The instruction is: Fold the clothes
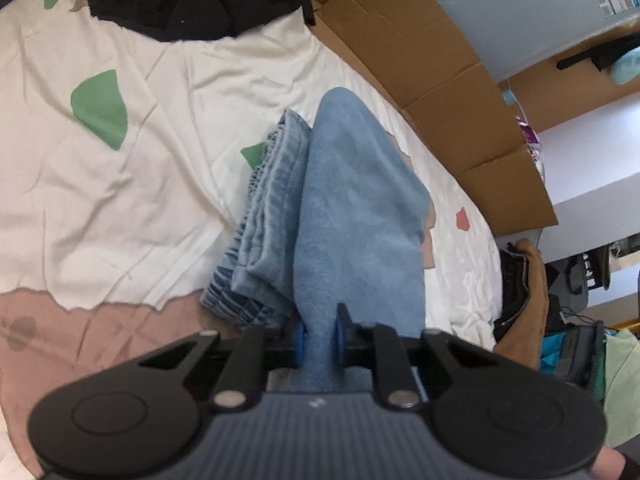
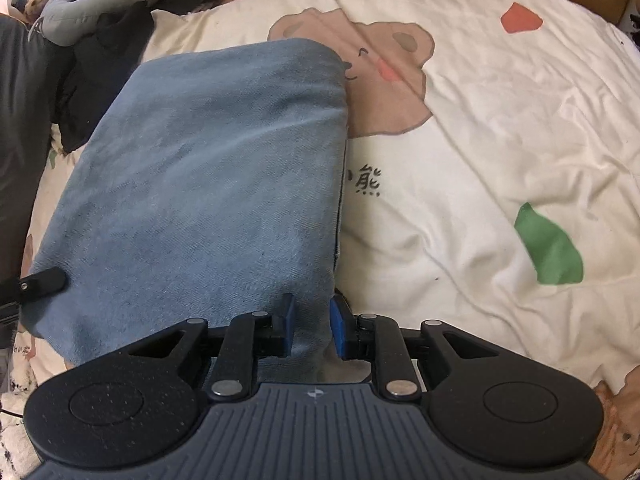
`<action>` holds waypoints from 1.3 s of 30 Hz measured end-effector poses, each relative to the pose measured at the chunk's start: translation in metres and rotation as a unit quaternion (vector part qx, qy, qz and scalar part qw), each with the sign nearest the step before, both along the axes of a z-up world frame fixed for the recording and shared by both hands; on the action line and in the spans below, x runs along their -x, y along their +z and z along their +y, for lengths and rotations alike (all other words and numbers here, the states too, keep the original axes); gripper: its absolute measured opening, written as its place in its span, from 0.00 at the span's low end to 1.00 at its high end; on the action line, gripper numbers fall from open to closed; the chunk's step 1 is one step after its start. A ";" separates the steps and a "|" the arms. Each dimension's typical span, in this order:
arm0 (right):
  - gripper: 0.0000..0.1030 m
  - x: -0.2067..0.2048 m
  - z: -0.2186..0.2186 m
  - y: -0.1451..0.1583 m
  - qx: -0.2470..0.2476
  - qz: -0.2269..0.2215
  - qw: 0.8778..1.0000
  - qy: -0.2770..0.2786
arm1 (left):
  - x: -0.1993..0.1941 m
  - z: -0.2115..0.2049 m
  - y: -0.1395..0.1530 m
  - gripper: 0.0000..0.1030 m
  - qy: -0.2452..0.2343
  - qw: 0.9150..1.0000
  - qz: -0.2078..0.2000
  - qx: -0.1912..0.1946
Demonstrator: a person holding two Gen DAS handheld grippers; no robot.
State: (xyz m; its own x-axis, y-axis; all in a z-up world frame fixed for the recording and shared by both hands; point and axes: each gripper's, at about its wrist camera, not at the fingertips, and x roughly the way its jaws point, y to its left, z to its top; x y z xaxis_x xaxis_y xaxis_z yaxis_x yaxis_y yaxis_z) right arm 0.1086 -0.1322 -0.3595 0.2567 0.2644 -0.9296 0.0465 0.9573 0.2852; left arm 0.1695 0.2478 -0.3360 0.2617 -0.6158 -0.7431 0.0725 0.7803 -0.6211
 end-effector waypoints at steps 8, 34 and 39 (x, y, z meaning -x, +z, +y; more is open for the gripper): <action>0.18 0.026 0.018 -0.012 0.002 0.009 1.000 0.019 | -0.005 0.008 -0.020 0.15 0.003 1.000 0.008 -0.012; 0.19 -0.023 -0.012 0.003 -0.014 -0.024 1.000 0.005 | -0.040 0.012 0.028 0.17 -0.003 0.995 -0.059 -0.080; 0.19 -0.041 -0.017 -0.002 -0.017 -0.051 0.999 -0.005 | -0.066 -0.009 0.021 0.31 -0.012 0.995 -0.082 -0.055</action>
